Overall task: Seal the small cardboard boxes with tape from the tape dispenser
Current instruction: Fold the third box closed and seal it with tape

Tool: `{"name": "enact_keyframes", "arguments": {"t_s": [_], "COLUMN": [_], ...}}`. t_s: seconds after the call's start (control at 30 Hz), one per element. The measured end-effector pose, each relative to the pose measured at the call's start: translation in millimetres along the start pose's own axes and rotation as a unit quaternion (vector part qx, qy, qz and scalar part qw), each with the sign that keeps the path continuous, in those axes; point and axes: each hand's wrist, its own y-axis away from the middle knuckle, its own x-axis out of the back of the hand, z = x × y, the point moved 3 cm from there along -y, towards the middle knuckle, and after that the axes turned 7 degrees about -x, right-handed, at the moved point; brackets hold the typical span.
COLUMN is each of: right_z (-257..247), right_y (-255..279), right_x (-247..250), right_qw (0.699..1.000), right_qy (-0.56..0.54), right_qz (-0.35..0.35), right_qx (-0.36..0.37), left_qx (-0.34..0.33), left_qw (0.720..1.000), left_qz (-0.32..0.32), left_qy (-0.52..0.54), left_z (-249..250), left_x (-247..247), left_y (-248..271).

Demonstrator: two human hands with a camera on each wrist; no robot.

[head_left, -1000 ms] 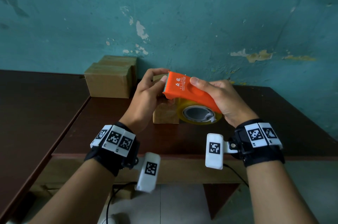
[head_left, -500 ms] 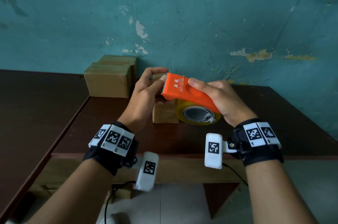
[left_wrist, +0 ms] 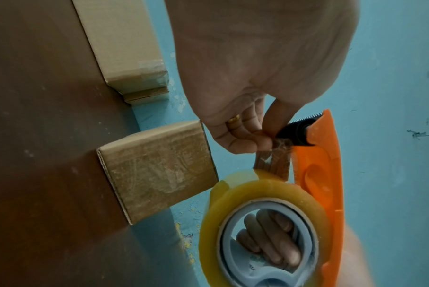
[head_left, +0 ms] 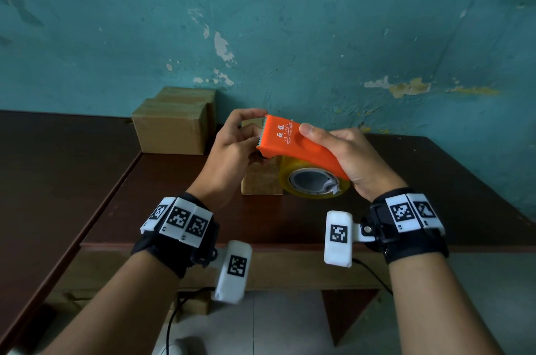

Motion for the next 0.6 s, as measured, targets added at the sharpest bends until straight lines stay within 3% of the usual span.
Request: {"name": "enact_keyframes", "arguments": {"t_s": [0.27,0.43,0.6], "right_z": [2,2,4], "right_y": [1,1,-1], "right_x": [2,2,1], "right_qw": [1.000,0.999,0.997], "right_qy": [-0.021,-0.048,-0.068], "right_qz": [0.001,0.003,-0.005], "right_qx": [-0.007,-0.012,-0.023], "left_qx": [0.010,0.050,0.073], "left_qw": [0.999,0.997,0.993], "left_qz": [0.011,0.023,-0.021], "left_qy": [0.029,0.057,0.095], "left_z": [1,-2,-1], "left_x": [-1,1,-9], "left_y": [0,-3,1]}}
